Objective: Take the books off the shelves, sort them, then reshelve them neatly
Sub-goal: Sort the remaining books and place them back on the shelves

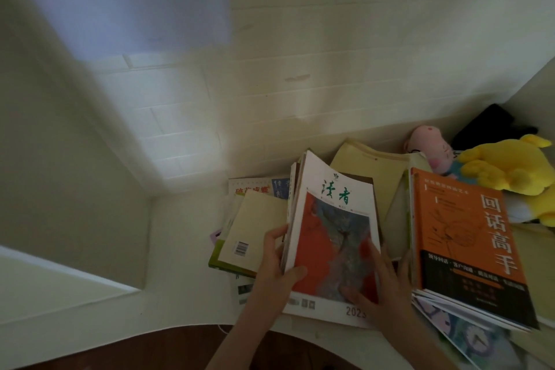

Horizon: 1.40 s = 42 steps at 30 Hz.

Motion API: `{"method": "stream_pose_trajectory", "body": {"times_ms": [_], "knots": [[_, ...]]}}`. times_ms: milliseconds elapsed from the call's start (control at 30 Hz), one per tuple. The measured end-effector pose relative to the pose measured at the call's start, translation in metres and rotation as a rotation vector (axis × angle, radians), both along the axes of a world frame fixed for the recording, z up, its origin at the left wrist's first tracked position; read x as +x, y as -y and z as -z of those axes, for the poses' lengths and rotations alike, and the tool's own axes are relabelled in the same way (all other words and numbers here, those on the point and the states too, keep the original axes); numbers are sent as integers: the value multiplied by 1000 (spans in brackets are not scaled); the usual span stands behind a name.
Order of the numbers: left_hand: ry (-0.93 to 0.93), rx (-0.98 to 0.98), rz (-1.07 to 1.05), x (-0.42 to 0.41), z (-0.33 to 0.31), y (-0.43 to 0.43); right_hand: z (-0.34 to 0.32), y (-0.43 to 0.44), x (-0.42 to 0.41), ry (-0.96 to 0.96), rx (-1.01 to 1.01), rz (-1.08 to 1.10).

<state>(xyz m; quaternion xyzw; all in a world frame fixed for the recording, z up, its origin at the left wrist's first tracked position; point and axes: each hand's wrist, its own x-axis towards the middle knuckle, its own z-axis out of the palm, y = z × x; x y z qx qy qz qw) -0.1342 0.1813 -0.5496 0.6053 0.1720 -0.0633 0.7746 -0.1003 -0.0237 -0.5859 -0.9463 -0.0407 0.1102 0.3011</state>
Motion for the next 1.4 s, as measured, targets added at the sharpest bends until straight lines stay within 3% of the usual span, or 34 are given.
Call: {"method": "stream_pose_trajectory", "body": {"times_ms": [167,267,467,633,833,967,1100,1267,1400], "knots": [[-49,-111,-138,-13,2,-18,-8,-17,0,-9,-147,-135],[-39,-40,-161,-21,0,-39,-14,-37,1,16,-186,-209],[-51,-19,-289,-44,1,-92,-8,-92,-7,-22,-53,-342],[-90,23,-376,-65,9,-130,-10,-121,-15,-11,-113,-481],[-187,64,-470,-85,32,-169,2,-112,-11,52,-86,-495],[-194,98,-474,-85,42,-181,9,-112,-15,178,-238,-528],[-199,106,-472,-84,45,-184,7,-146,-17,348,-254,-653],[-199,135,-458,-81,38,-191,5,-199,19,51,-531,-722],[-179,176,-457,-77,30,-199,13,-201,40,88,-638,-773]]}}
